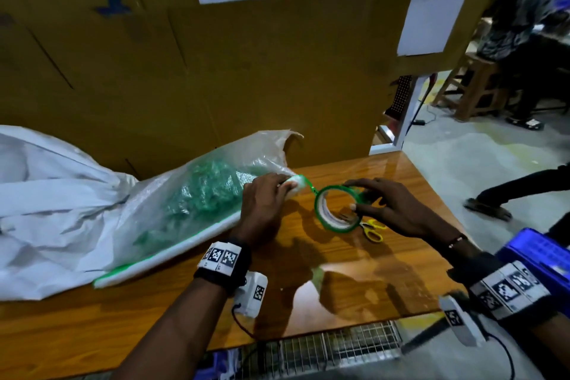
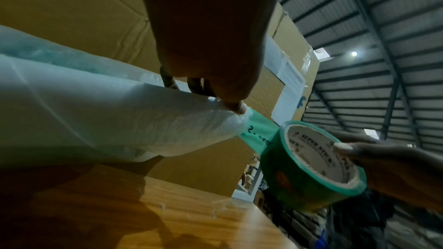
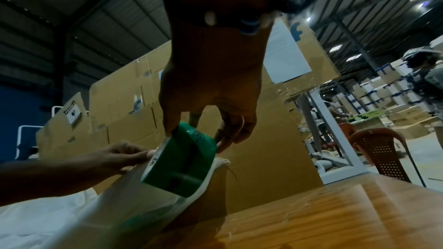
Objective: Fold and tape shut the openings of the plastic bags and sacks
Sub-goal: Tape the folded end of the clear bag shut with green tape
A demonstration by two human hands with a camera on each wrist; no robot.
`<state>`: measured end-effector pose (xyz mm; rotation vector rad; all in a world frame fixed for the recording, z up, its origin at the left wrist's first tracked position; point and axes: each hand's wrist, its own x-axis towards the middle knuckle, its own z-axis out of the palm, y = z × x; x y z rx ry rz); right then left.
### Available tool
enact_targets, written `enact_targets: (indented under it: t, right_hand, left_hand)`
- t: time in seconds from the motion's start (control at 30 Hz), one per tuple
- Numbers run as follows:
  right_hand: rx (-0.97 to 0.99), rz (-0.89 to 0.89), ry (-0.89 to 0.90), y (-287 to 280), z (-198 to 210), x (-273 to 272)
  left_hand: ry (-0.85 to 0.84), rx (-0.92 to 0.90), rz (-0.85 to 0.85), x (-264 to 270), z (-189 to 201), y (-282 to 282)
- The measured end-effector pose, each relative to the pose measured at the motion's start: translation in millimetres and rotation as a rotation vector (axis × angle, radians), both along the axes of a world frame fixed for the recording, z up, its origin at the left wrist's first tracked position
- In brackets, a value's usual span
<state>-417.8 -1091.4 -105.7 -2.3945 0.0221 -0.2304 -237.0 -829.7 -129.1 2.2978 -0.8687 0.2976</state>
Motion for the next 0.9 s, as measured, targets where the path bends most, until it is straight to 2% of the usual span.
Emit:
enact_targets:
  t: [0.2,0.43,0.6,0.77,0.9]
  right_hand:
    - [0.195,-0.046,-0.073,46,8,7]
    - [0.291,-0.170,-0.192,92,19,27]
    - [0.345,-0.271,-0.226,113,26,43]
    - [0.397,-0.302,-0.299,124,33,61]
    - [0.412,-0.338,-0.375,125,42,77]
  left_hand:
    - [0.167,-0.159,-0.047,3,33,1]
    - [0.348,-0.209,-0.050,26,59,1]
    - [0.329,-0.176,-0.045,36,76,5]
    - [0.270,0.016,-0.023,55,114,0]
    - [0.269,0.064,-0.014,75,145,-11]
